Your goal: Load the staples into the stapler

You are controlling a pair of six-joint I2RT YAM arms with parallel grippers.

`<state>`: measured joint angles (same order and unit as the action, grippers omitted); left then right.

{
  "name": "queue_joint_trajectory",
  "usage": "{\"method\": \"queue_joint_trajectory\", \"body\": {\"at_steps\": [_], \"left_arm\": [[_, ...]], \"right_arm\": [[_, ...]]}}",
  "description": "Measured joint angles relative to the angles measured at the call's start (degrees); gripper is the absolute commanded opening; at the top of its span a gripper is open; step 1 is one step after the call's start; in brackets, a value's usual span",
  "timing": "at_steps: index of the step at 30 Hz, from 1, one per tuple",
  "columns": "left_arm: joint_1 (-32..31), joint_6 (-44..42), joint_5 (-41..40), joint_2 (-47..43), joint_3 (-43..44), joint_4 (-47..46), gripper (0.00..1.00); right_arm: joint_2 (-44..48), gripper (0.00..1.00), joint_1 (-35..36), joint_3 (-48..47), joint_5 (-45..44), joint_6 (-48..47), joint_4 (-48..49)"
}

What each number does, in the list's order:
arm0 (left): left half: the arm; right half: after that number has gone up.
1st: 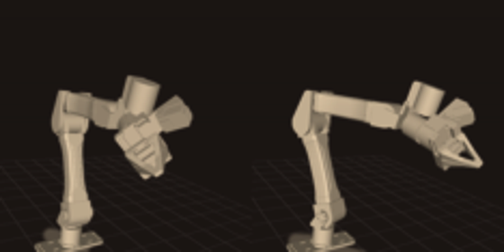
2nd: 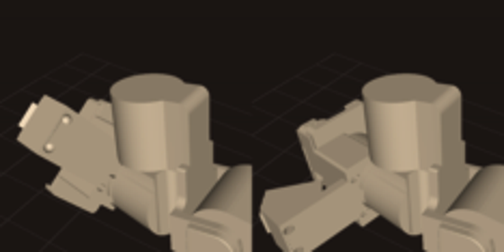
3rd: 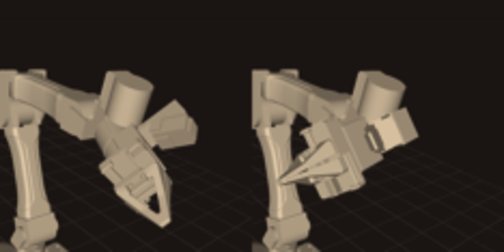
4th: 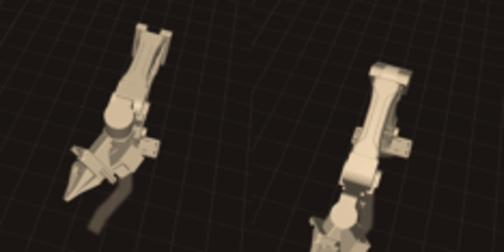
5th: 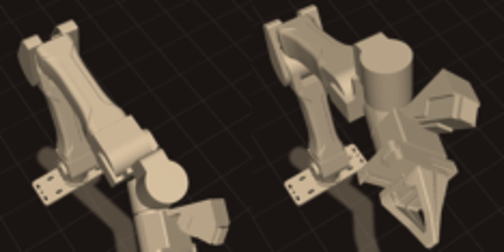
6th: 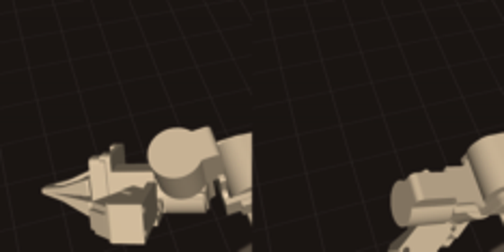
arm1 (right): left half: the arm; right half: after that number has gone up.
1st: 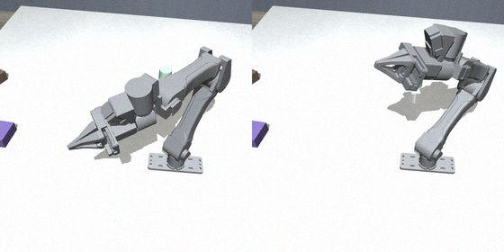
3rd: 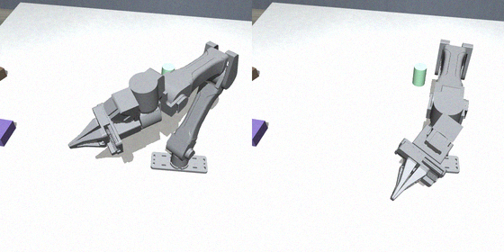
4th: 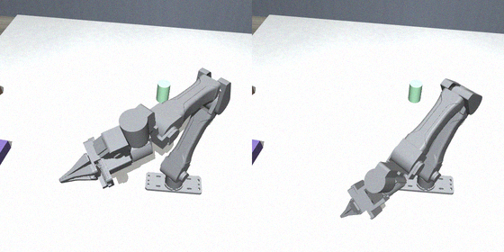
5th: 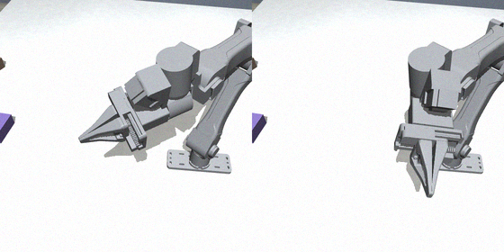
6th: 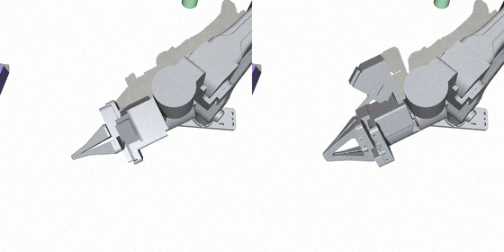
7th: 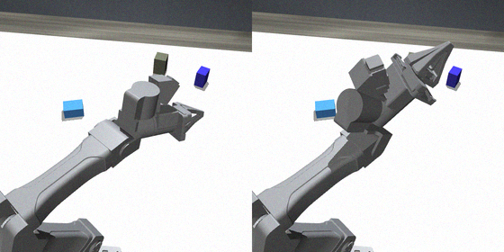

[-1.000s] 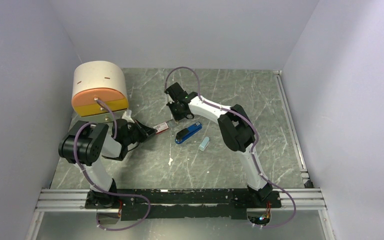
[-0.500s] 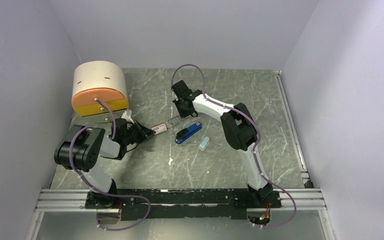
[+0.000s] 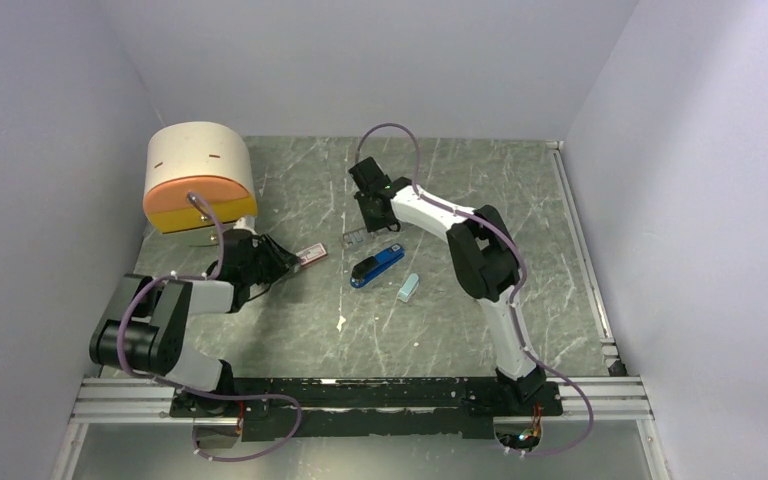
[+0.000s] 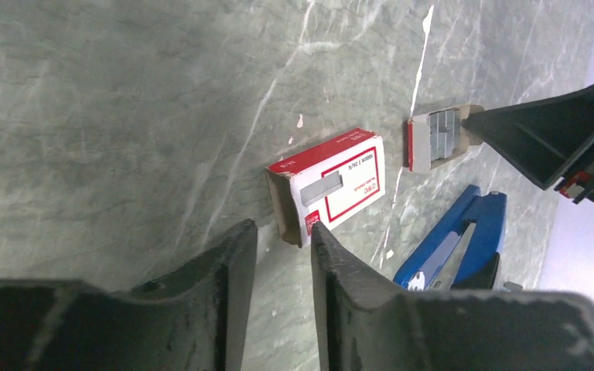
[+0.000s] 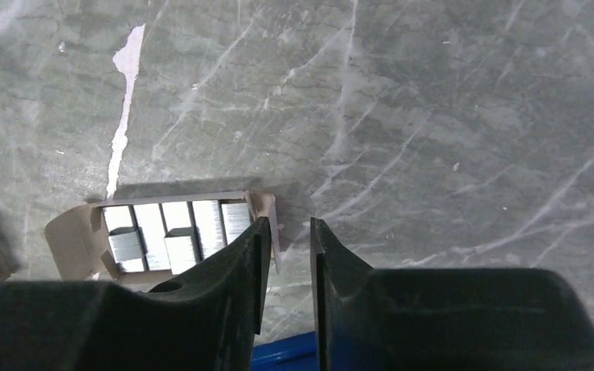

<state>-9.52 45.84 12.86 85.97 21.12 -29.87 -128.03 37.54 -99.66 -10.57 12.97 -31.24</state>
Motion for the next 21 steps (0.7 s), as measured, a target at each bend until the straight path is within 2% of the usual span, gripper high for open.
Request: {"method": "queue_joint_trajectory", "body": {"at_steps": [2, 4, 8, 11, 16, 21], "left_arm": [[0.0, -0.1, -0.9, -1.7, 0.3, 2.5, 0.51], [0.0, -0.3, -1.6, -3.3, 0.6, 4.7, 0.55], [0.0, -0.2, -2.8, -7.8, 0.9, 10.5, 0.62], [0.0, -0.5, -3.5, -12.5, 0.9, 14.8, 0.72], [0.0, -1.9, -3.9, -23.0, 1.7, 21.8, 0.85], [-0.7, -4.2, -2.8, -30.2, 5.3, 24.3, 0.86]], "right_arm": [[0.7, 0.38, -0.2, 0.3, 0.0, 0.5, 0.0], [2.2, 0.44, -0.2, 0.7, 0.4, 1.0, 0.1], [5.9, 0.47, -0.2, 2.8, 1.1, 1.7, 1.0], [10.2, 0.49, -0.2, 5.2, 1.8, 2.3, 1.6], [19.1, 0.61, -0.2, 12.4, 2.2, 4.2, 4.0], [28.1, 0.73, -0.2, 23.1, -0.3, 7.2, 4.8]]}}
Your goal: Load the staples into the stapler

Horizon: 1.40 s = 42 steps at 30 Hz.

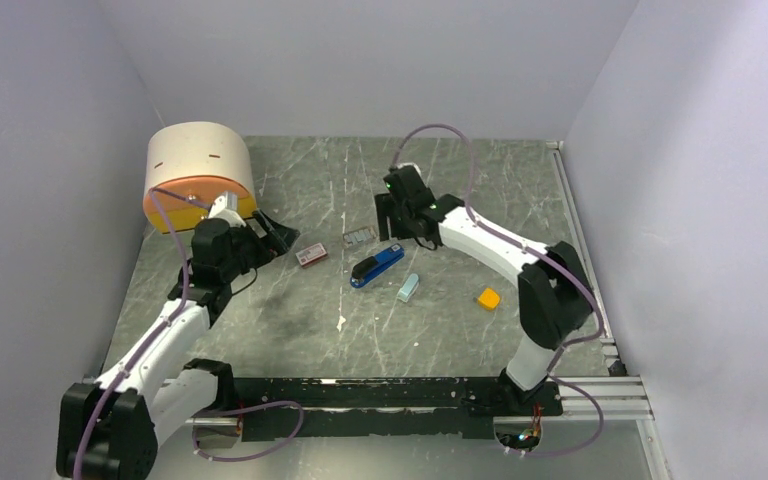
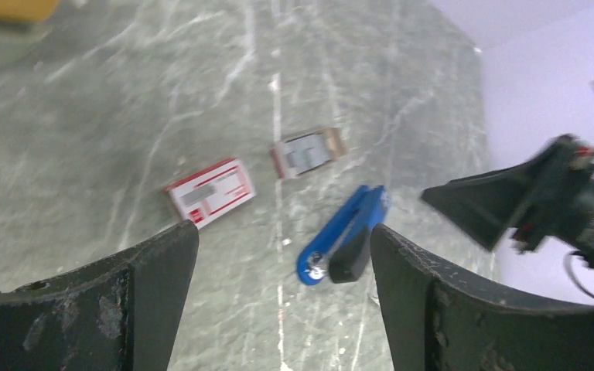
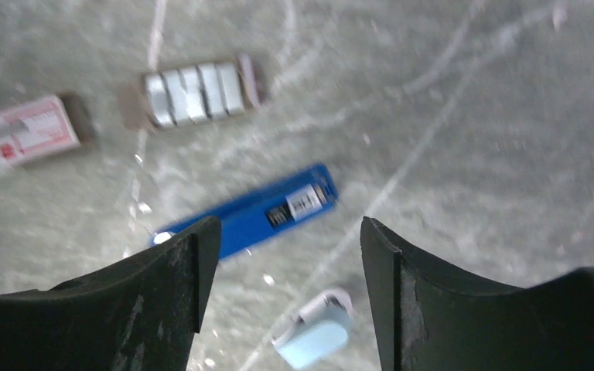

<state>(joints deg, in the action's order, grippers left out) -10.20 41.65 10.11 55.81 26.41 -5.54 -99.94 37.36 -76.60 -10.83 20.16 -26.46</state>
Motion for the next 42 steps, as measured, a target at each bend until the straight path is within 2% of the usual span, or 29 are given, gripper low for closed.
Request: {"method": "queue_joint_trajectory", "body": {"at_steps": [9, 19, 27, 34, 38, 42], "left_arm": [[-2.8, -5.3, 4.9, -7.8, 5.4, 1.2, 0.84], [-5.3, -6.4, 7.3, -6.7, 5.3, 2.4, 0.80], [-8.0, -6.3, 6.9, -1.3, 5.3, 4.6, 0.75], [-9.9, -4.8, 4.6, 3.7, 5.3, 5.5, 0.79], [-9.9, -2.3, 0.8, 1.6, 5.0, 7.8, 0.79], [-9.9, 1.8, -4.7, -3.9, 3.0, 10.1, 0.79]], "right_arm": [[10.8, 0.75, 2.1, 16.3, -4.3, 6.8, -0.9], [11.1, 0.74, 3.0, 22.3, -5.6, 16.3, 2.2], [10.0, 0.72, 4.3, 22.0, -8.3, 18.1, 3.9], [6.9, 0.71, 15.2, 13.7, -14.0, 11.5, 3.3], [6.8, 0.72, 19.7, 11.4, -14.6, 8.5, 4.2], [4.0, 0.72, 20.4, 7.9, -17.2, 12.9, 1.2]]}}
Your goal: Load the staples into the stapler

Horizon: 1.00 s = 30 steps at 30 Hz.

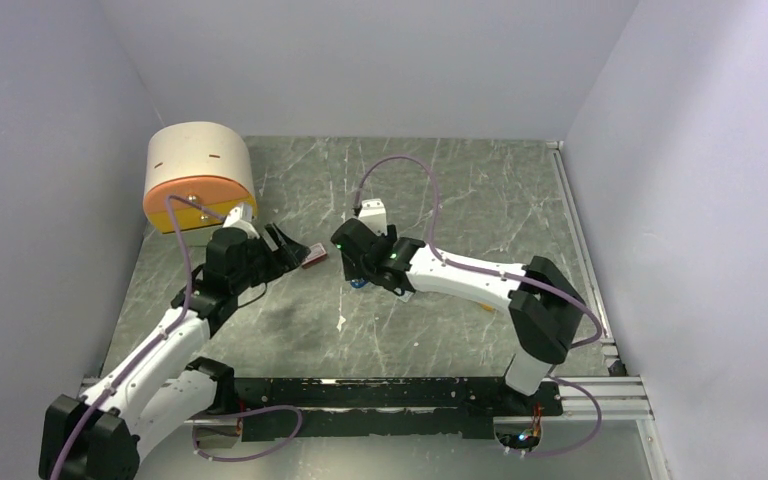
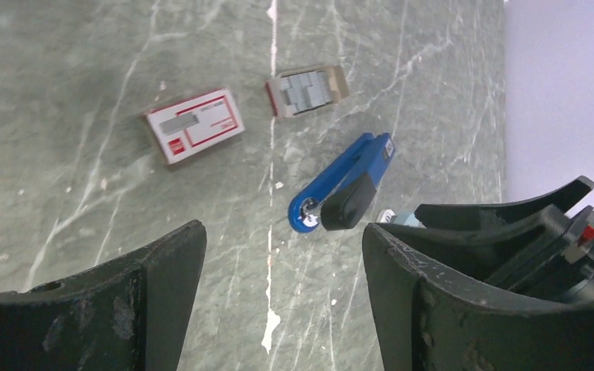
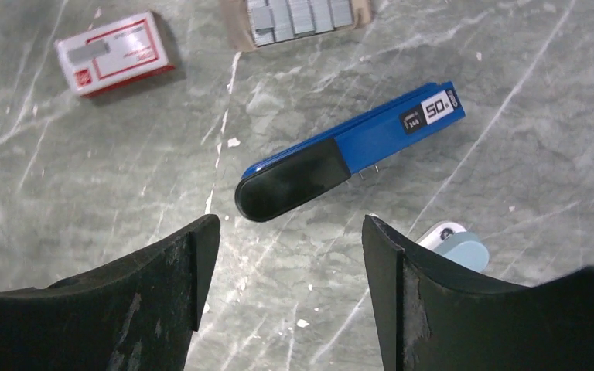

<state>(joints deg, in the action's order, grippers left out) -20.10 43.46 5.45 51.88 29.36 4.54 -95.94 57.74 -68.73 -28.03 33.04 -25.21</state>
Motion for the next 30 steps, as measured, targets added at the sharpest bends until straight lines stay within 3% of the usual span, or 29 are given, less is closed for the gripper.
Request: {"method": "queue_joint_trajectory", "body": {"at_steps": [5, 13, 15, 18, 22, 27, 30], "left_arm": [[0.0, 3.6, -2.9, -3.1, -3.6, 1.7, 0.78], [0.0, 4.3, -2.4, 0.5, -4.2, 2.2, 0.78], [0.0, 4.1, -2.0, 1.5, -4.2, 2.1, 0.78], [0.0, 3.9, -1.2, 2.5, -4.5, 1.4, 0.76], [0.0, 3.5, 0.0, 3.8, -4.6, 0.2, 0.75], [0.0, 2.7, 3.2, 7.5, -4.9, -3.3, 0.74], [-0.3, 2.2, 5.2, 10.3, -4.9, -5.6, 0.75]], "right_arm": [[-4.2, 0.72, 0.6, -2.7, -3.6, 8.3, -3.0], [-11.7, 0.73, 0.9, -7.5, -6.6, 15.2, -7.5], [-12.8, 0.70, 0.9, -7.8, -6.6, 15.9, -7.5], [-13.9, 0.57, 0.9, -7.9, -6.4, 16.1, -7.4], [-13.9, 0.51, 0.9, -7.8, -6.5, 15.5, -7.6], [-12.0, 0.48, 0.0, -5.2, -6.5, 14.7, -6.9], [-10.3, 0.52, -1.6, -2.9, -6.1, 14.1, -6.8]]}}
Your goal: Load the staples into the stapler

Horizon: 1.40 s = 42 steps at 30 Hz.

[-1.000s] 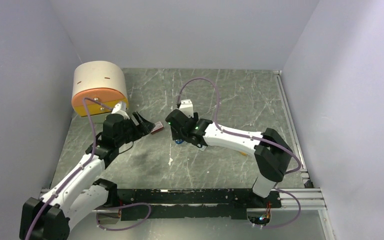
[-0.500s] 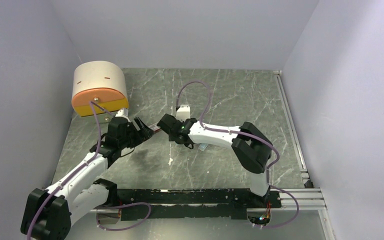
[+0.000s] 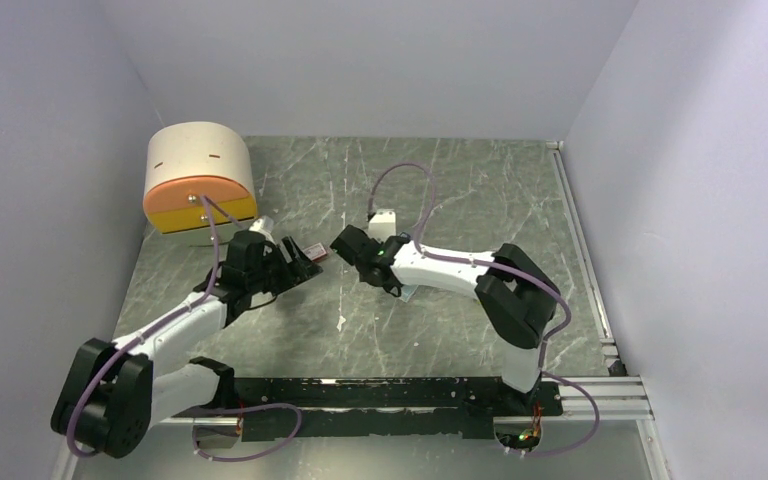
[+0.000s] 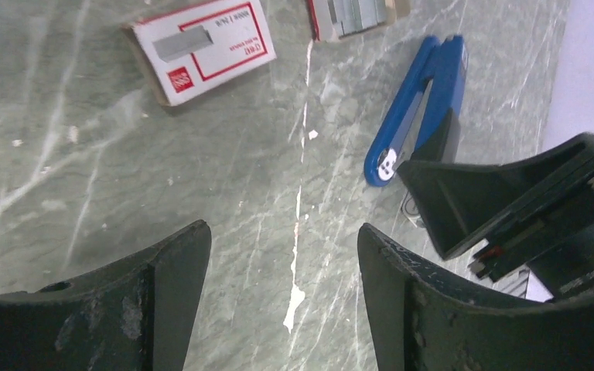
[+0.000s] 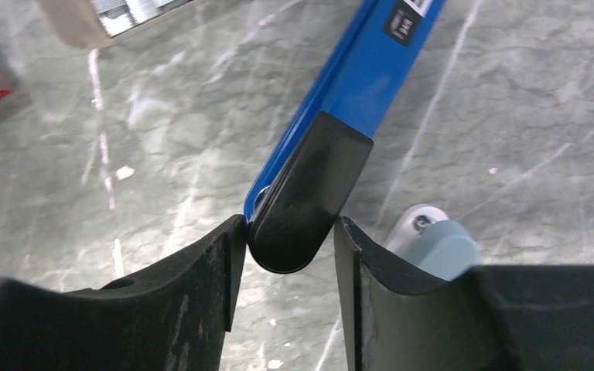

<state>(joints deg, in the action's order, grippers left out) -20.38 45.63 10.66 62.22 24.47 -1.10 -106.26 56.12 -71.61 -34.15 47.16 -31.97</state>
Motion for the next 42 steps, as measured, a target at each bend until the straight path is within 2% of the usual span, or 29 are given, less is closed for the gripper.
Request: {"method": "queue_joint_trajectory", "body": {"at_steps": [3, 7, 15, 23, 32, 38, 42], "left_arm": [[-1.2, -0.2, 1.9, 3.1, 0.0, -2.6, 0.77], [-4.1, 0.1, 4.1, 8.0, 0.0, -7.2, 0.78], [-8.5, 2.3, 5.1, 17.6, 0.2, -16.9, 0.74], [-11.4, 3.8, 5.5, 25.6, 1.7, -25.7, 0.62], [-14.2, 5.5, 5.9, 32.2, 3.6, -34.0, 0.64], [-15.0, 6.3, 6.6, 35.4, 5.6, -37.0, 0.64], [-15.8, 6.4, 7.5, 37.5, 7.1, -38.1, 0.58]], "right_arm": [[1.4, 0.61, -1.6, 1.9, 0.3, -0.2, 0.3], [3.1, 0.64, -2.7, 3.7, 1.2, -0.5, 1.0], [6.0, 0.45, -3.0, 6.2, 3.1, 1.6, 2.7], [6.1, 0.49, -4.0, 6.2, 3.9, 3.1, 2.9], [6.2, 0.24, -4.7, 6.2, 5.3, 4.2, 2.5], [9.1, 0.20, -6.2, 9.1, 7.5, 4.7, 4.1], [14.4, 0.19, -8.6, 13.8, 10.1, 6.0, 5.8]]}}
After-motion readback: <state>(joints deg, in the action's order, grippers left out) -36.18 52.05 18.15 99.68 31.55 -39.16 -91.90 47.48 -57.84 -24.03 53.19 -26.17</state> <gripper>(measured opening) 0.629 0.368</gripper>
